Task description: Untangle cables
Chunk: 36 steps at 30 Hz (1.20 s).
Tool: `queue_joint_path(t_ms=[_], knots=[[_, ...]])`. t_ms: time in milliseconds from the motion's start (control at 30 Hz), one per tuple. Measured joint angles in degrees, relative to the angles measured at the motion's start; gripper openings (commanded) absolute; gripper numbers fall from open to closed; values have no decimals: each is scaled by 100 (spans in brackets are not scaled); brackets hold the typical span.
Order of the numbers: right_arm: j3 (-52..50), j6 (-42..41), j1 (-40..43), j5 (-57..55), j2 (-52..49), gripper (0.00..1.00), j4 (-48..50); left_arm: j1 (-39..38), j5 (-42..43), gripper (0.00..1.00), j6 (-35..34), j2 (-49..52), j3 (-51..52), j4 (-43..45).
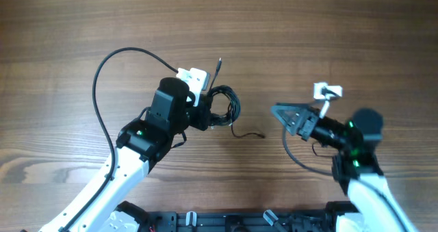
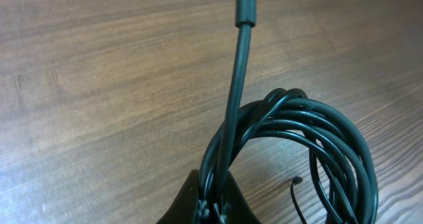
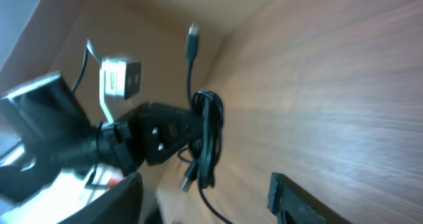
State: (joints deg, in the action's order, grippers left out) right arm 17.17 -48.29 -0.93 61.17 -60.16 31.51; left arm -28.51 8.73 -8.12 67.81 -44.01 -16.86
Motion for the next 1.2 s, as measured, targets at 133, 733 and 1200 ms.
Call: queue_joint_path(t_ms=[133,733,1200], knots=[[857,249,-756,800,-1823,49,262,0,118,4,315,0,0,-4],[1123,42,-1617,824,-2503,5,754,2,337,57,-1102,0,0,-4],[1123,944,-1617,1910,-2505,5,800,39,595,49,197,-175,-20,-26]])
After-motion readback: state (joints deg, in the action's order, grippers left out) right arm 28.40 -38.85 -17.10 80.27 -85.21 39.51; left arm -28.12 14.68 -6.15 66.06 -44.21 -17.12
